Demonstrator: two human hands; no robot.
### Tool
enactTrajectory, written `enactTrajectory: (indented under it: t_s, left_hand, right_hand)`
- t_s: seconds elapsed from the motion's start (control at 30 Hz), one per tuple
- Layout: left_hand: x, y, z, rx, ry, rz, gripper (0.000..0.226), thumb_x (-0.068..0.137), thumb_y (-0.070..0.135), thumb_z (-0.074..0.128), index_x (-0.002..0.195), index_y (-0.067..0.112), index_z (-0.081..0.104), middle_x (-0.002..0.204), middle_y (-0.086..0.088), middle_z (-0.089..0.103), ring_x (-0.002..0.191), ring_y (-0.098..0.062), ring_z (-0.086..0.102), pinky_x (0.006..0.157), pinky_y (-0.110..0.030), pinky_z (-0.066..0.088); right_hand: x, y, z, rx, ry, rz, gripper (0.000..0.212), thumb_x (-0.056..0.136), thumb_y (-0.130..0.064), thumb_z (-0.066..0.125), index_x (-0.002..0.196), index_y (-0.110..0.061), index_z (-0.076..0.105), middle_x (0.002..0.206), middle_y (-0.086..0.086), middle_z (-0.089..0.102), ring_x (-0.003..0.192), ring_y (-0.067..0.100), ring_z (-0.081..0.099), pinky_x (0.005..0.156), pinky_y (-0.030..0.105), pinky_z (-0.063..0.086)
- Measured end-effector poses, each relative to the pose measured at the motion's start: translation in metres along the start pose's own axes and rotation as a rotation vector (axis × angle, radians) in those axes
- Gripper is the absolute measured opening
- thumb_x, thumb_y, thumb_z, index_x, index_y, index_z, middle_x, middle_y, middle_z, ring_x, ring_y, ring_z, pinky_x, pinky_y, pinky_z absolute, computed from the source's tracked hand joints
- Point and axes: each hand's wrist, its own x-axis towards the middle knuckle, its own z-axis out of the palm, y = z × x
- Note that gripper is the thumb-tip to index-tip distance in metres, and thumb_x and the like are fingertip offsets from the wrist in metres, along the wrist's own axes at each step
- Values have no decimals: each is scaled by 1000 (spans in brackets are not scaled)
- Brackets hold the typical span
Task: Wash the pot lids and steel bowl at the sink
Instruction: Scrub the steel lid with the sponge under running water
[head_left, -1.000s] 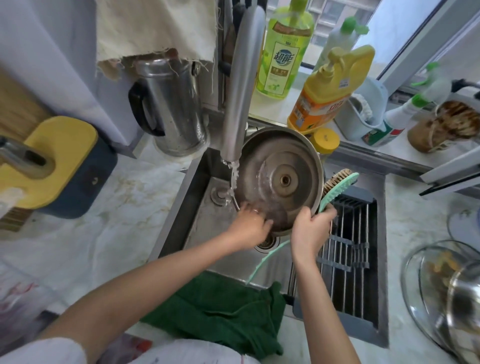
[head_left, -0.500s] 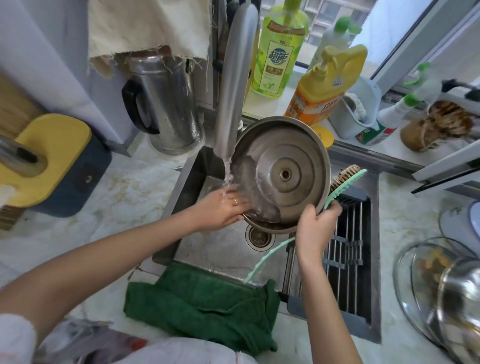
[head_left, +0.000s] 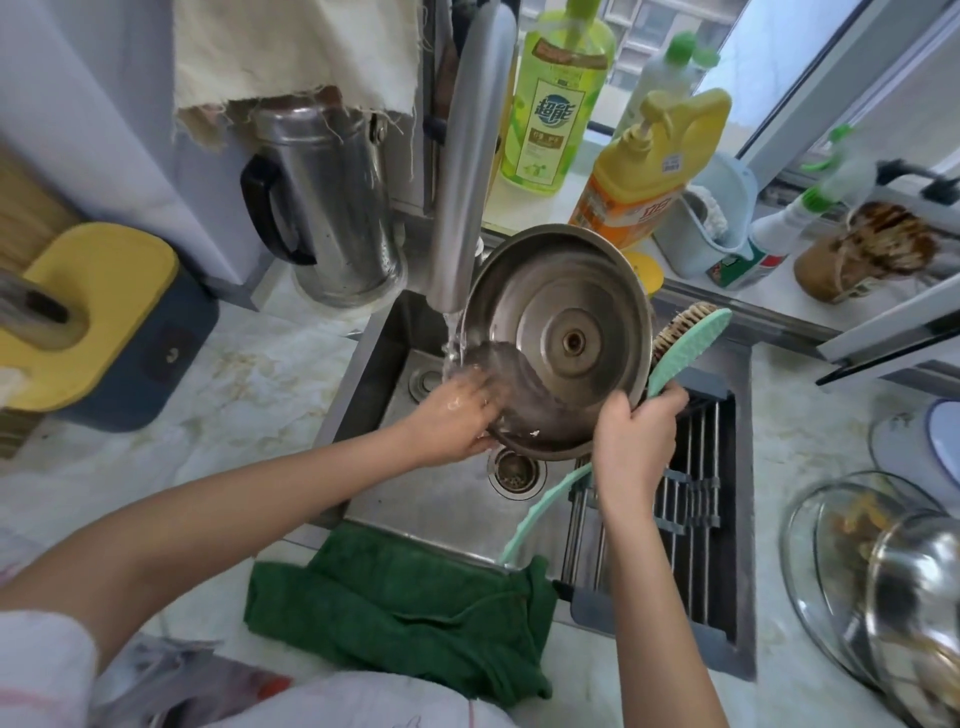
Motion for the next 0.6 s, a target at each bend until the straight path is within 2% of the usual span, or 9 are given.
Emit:
enactTrajectory:
  t_s: [0.07,0.1,0.17,0.23,0.37,0.43,0.5,0.57,0.6]
  left_hand:
    - [5,-1,-4,68,-54,-113,72,54,43,83,106,-4,70,111,-25,67,108,-38,64,96,-45,49]
    - [8,3,-5,87,-81,-146,65,54,39,80,101,-5,71,108,-26,68,106,-38,65,96,-45,49]
    - [13,14,-4,134,-47,-170,42,66,27,60,92,-3,75,98,-24,71,100,-37,68,92,-45,52]
    - [18,24,-1,137,18,-182,43,73,13,39,88,-4,75,93,-25,72,95,-35,70,88,-43,55]
    - [24,43,0,93,77,-171,38,68,4,40,79,-2,76,84,-22,72,83,-32,71,82,-40,57]
    - [25,50,-1,33,74,-217,35,66,3,48,86,-1,75,91,-22,72,92,-31,70,87,-39,54]
    - [23,54,-2,-95,117,-257,42,69,0,59,110,-3,69,117,-24,66,114,-34,62,101,-42,45]
    - [16,57,-1,-291,106,-188,54,80,7,66,132,2,55,140,-18,51,133,-31,45,114,-44,30]
    - [11,59,-3,-363,98,-140,55,83,11,66,136,7,52,144,-13,48,136,-28,41,116,-44,25]
  right_hand:
    - [1,1,-1,-1,-23,13,46,91,-12,48,134,-4,35,114,15,59,99,33,58,84,40,46]
    - [0,1,-1,-5,-24,9,46,91,-12,48,134,-4,34,114,15,59,100,32,58,84,41,46]
    - [-4,0,-2,-7,8,-14,45,91,-11,48,133,-4,35,113,14,59,100,32,58,86,43,47]
    - [-7,-2,-3,-3,61,-45,42,90,-8,47,131,-4,38,108,11,59,96,32,59,84,43,47]
    - [-7,-5,-8,-50,138,-121,38,90,-4,47,128,-2,40,106,13,60,91,32,59,73,34,42]
    - [-8,-5,-12,-83,169,-164,41,90,-1,47,130,-1,40,109,15,61,94,34,60,73,34,41]
    - [-11,-2,-16,-102,194,-225,44,89,1,49,132,-1,39,113,17,62,96,37,61,77,39,45]
    - [-16,2,-22,-125,208,-313,47,87,1,51,132,1,39,112,21,62,93,41,63,75,37,45]
    - [-18,5,-26,-140,213,-358,47,85,0,50,131,2,40,109,23,62,89,42,64,72,34,44]
